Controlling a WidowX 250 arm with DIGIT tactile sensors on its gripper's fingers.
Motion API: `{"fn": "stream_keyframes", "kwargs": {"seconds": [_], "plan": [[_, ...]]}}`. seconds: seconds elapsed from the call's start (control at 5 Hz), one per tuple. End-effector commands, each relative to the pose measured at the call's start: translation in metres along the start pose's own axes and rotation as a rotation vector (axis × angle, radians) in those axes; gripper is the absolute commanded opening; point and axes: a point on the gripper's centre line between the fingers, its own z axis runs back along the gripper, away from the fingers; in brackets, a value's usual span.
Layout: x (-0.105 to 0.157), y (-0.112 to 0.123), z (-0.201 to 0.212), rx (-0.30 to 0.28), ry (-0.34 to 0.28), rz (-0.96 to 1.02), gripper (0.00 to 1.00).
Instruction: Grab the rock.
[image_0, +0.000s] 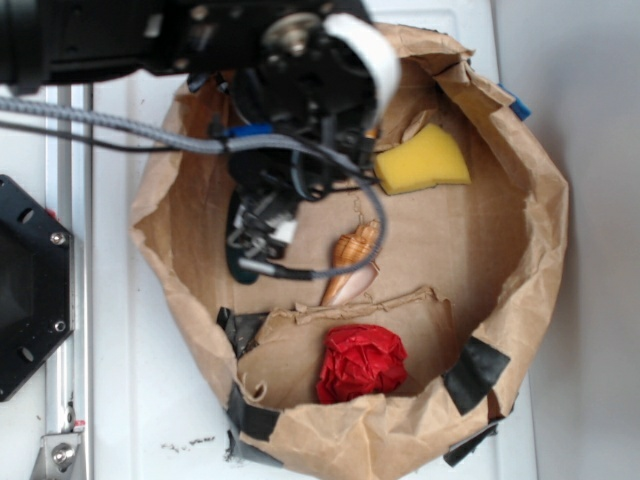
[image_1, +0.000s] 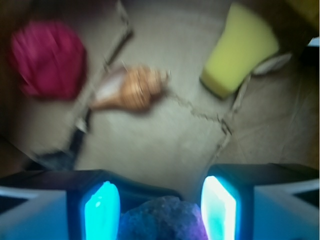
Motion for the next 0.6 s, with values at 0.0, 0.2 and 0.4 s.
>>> {"fn": "stream_keyframes", "kwargs": {"seconds": [0.0, 0.2, 0.4], "plan": [[0.019, -0.030, 0.057, 0.003, -0.163, 0.207, 0.00], [0.027, -0.037, 0.071, -0.022, -0.169, 0.290, 0.00], [0.034, -0.041, 0.078, -0.005, -0.163, 0.353, 0.00]]}}
